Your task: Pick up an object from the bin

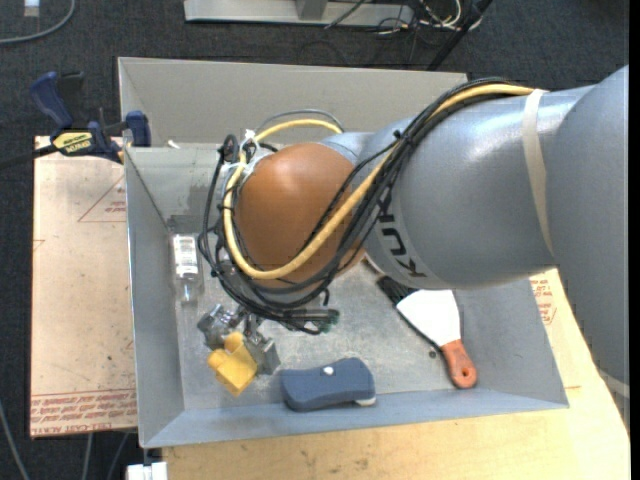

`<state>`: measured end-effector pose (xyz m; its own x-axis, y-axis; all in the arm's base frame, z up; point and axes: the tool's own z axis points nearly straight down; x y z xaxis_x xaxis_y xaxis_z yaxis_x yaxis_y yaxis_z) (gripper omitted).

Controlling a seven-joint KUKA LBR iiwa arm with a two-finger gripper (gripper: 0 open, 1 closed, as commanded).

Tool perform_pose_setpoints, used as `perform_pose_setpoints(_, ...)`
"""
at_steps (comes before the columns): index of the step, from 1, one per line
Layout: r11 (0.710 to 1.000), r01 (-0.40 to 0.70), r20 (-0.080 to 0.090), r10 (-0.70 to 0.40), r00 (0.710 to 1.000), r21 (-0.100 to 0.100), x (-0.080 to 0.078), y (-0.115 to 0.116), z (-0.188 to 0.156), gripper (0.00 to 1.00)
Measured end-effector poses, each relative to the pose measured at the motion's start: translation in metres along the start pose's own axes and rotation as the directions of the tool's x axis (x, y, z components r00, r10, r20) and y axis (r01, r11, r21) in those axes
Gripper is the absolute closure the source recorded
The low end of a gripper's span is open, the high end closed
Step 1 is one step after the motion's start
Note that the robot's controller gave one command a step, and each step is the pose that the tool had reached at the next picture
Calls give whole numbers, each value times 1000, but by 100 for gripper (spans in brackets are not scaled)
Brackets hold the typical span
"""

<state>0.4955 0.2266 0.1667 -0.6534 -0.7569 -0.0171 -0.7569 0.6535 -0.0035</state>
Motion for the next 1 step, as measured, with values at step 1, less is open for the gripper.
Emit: perform_pose_setpoints(1,1000,0,0,0,1000,0,0,0,0,100)
